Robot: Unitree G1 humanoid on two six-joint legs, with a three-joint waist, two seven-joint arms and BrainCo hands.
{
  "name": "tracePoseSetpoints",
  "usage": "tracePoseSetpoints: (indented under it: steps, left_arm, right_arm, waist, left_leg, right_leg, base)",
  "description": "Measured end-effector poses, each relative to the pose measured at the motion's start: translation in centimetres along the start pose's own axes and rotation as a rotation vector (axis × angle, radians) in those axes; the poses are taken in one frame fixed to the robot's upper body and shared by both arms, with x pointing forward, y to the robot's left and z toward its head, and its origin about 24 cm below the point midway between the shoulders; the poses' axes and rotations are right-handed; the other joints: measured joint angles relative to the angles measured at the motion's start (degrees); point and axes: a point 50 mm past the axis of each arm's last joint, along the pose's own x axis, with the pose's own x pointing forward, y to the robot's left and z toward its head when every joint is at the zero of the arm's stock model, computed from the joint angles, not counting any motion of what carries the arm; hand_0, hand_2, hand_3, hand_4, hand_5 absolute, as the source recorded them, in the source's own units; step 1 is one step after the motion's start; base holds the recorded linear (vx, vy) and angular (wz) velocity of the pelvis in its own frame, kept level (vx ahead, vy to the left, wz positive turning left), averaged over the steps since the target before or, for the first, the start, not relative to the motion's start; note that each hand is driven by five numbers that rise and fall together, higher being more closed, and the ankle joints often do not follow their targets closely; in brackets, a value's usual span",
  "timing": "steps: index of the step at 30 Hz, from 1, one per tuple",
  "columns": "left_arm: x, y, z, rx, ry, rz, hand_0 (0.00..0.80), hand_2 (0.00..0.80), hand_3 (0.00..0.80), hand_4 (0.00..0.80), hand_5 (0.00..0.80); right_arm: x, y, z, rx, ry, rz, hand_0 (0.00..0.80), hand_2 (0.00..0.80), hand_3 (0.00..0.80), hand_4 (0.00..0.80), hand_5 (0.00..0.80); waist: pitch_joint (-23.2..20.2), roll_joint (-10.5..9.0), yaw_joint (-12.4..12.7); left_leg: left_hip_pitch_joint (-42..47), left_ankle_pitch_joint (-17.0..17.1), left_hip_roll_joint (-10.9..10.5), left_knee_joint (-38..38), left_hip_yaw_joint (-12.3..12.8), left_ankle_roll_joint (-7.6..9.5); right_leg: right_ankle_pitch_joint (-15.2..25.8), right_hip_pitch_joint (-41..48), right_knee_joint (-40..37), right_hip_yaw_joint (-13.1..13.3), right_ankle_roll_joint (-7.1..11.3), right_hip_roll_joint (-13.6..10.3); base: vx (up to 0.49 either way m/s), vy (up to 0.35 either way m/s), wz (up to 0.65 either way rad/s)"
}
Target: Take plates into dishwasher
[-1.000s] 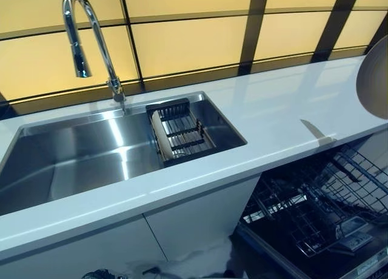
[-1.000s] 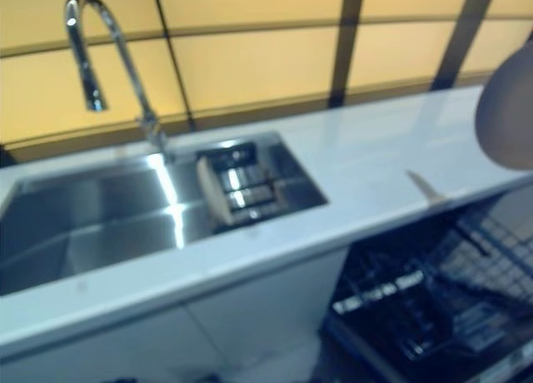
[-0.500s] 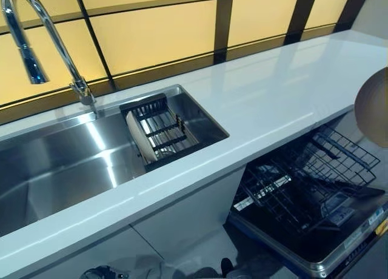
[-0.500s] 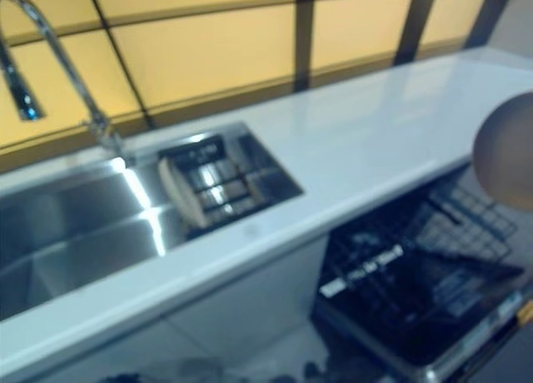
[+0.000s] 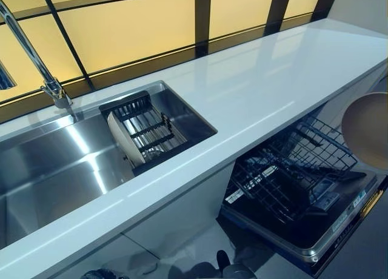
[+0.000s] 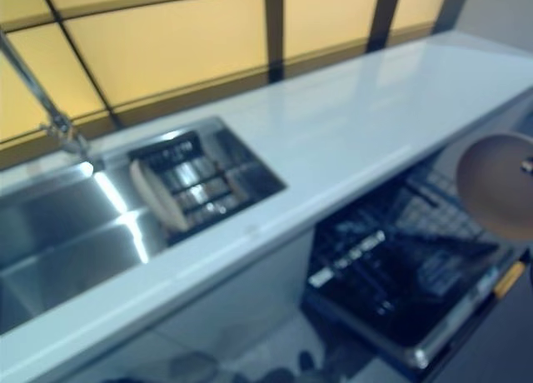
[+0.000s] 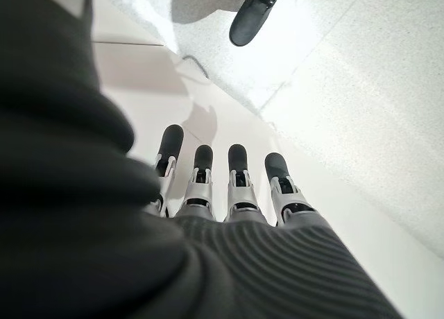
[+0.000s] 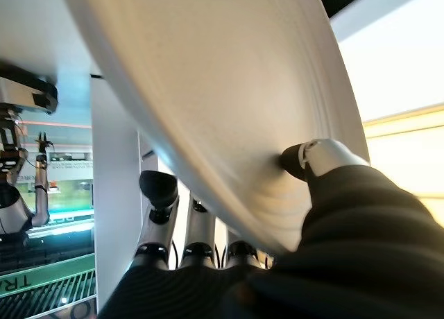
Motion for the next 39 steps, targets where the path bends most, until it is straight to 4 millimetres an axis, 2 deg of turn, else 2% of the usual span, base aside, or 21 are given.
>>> tracePoseSetpoints:
  steps: [6,14,18,23,27,35,39]
  left_arm:
    - [0.0,-0.3,0.3,-0.001,-0.008,-0.006,0.000,0.000,0.000,0.000,0.000]
    - [0.0,-0.6,0.9,0.018,-0.024,-0.001,0.000,0.000,0.000,0.000,0.000]
    - [0.0,-0.8,1.6,0.024,-0.045,0.001,0.000,0.000,0.000,0.000,0.000]
    - [0.0,-0.8,1.9,0.035,-0.056,0.002,0.000,0.000,0.000,0.000,0.000]
    - [-0.1,-0.8,2.5,0.056,-0.075,0.013,0.000,0.000,0.000,0.000,0.000]
    - [-0.1,-0.9,2.8,0.075,-0.083,0.022,0.000,0.000,0.000,0.000,0.000]
    - [-0.1,-1.0,2.9,0.078,-0.085,0.021,0.000,0.000,0.000,0.000,0.000]
  right_arm:
    - [-0.1,3.2,0.5,0.017,-0.007,0.059,0.800,0.800,0.800,0.800,0.800]
    - [-0.3,7.4,1.5,-0.078,-0.010,0.138,0.800,0.800,0.800,0.800,0.800]
    - [-0.2,9.0,1.2,-0.089,0.031,0.170,0.800,0.800,0.800,0.800,0.800]
    - [0.1,10.0,2.2,-0.121,0.023,0.172,0.800,0.800,0.800,0.800,0.800]
    - [0.4,10.8,3.2,-0.178,0.009,0.176,0.800,0.800,0.800,0.800,0.800]
    - [0.3,13.3,3.6,-0.225,0.021,0.243,0.800,0.800,0.800,0.800,0.800]
    - [0.7,13.6,4.1,-0.265,0.020,0.240,0.800,0.800,0.800,0.800,0.800]
  waist:
    - [0.14,0.22,0.12]
    - [0.45,0.73,0.49]
    - [0.73,1.12,1.87]
    - [0.98,1.60,2.34]
    - [1.00,1.71,3.69]
    - [0.95,1.80,6.38]
    - [0.95,1.80,6.55]
  left_leg:
    - [-0.01,0.00,0.04,-0.01,0.07,0.01]
    - [-0.10,0.00,0.08,-0.01,-0.27,0.03]
    - [-0.07,0.02,0.32,-0.02,-0.55,0.06]
    - [-0.11,0.08,0.44,-0.02,-1.29,0.12]
    - [-0.27,0.12,0.58,-0.01,-2.50,0.15]
    - [-0.96,0.29,0.70,0.04,-4.17,0.30]
    - [-1.09,0.33,0.69,0.04,-4.68,0.30]
  right_leg:
    - [0.01,-0.06,0.00,0.05,0.01,0.01]
    - [0.00,0.08,-0.01,-0.24,0.00,-0.04]
    - [-0.01,0.28,-0.01,-0.53,-0.01,-0.10]
    - [-0.09,0.71,-0.02,-1.29,-0.12,-0.19]
    - [-0.21,1.07,-0.02,-2.09,-0.27,-0.15]
    - [-0.57,1.53,-0.01,-3.77,-0.42,-0.24]
    - [-0.67,1.72,-0.01,-4.24,-0.39,-0.31]
  base:
    - [0.002,0.001,-0.01]
    - [0.000,-0.002,0.01]
    - [0.000,-0.006,0.01]
    - [0.005,-0.017,0.08]
    - [0.009,-0.026,0.09]
    - [-0.016,-0.030,0.11]
    - [0.005,-0.023,0.06]
